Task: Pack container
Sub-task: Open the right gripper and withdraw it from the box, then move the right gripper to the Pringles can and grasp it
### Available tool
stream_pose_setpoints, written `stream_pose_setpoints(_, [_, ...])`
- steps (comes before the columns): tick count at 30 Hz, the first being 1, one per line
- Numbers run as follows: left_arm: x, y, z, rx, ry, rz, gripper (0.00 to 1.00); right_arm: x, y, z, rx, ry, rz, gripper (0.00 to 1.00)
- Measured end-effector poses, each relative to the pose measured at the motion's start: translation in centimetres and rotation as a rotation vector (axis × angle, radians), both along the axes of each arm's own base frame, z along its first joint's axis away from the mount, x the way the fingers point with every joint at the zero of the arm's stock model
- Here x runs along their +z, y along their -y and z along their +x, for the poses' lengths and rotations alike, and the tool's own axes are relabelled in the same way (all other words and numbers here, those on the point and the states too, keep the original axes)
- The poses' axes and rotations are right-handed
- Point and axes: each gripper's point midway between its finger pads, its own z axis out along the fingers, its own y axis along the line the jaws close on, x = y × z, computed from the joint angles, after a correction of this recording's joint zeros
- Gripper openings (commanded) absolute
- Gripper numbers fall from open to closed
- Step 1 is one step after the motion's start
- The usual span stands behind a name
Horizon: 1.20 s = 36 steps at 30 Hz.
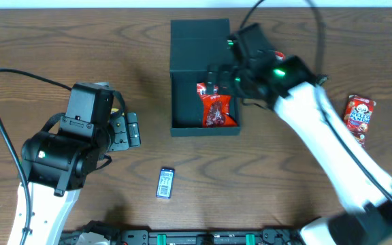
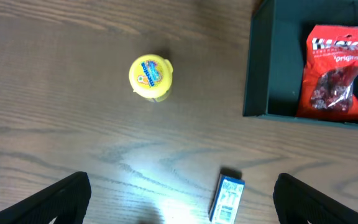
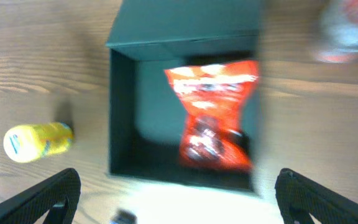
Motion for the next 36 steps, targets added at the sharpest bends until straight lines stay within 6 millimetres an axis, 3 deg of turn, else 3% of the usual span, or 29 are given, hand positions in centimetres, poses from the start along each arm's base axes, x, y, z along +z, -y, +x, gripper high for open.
stream_pose_setpoints(4, [0.0,0.0,0.0,0.000,-0.001,0.000,0.95,2.5,4.8,-2.5,-0.069,0.057,-0.165,0.99])
stream_pose_setpoints(7, [0.0,0.0,0.0,0.000,0.001,0.000,0.95,2.3,6.5,-2.5,-0.097,0.083,-0.250,0.99])
stream_pose_setpoints(10, [0.0,0.0,0.0,-0.001,0.000,0.001,0.95,-0.4,7.4,-2.1,-0.114,0.075,-0.321,0.99])
stream_pose_setpoints(16, [-0.1,-0.1,-0.2,-0.031,-0.007,0.023,0.95,-8.9,8.6,-2.2,-0.130,0.031,-0.409,0.99])
stream_pose_setpoints(22, [-0.2,-0.2,-0.3,-0.043,-0.013,0.037,0.95,-12.3,8.9,-1.1,-0.168,0.091,-0.376,0.99])
stream_pose_setpoints(26, [-0.2,-0.2,-0.4,-0.045,-0.015,0.039,0.95,-13.0,10.5,-1.0,-0.209,0.089,-0.405,0.99])
stream_pose_setpoints(30, [-0.2,-0.2,-0.4,-0.045,-0.015,0.039,0.95,-13.3,10.9,-1.0,-0.218,0.094,-0.408,0.99])
stream_pose_setpoints(36, [-0.2,-0.2,-0.3,-0.045,-0.015,0.039,0.95,-11.7,9.9,3.3,-0.175,0.291,-0.332,0.99])
